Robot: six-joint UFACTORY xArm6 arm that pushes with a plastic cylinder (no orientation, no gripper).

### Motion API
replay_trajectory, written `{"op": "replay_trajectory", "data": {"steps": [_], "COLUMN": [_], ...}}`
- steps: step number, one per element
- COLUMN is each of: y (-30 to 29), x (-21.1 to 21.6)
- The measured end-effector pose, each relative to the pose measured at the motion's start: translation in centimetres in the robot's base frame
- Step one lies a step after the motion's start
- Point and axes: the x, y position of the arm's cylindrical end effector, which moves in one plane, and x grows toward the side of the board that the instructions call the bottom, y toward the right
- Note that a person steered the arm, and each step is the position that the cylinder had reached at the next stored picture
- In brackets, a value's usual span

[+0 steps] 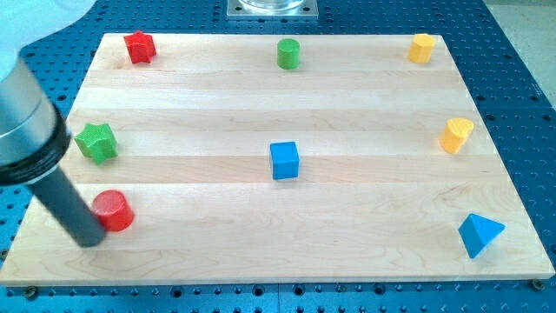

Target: Push the red circle left to the blue cube

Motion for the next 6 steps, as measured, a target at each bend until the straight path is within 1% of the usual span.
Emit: {"op": "replay_trajectory", "data": {"steps": [2, 3, 4, 5, 6], "y": [5.2, 5.8, 2.7, 0.1, 2.3], "x": [-4.0, -5.9, -6.1, -8.0, -8.5]}}
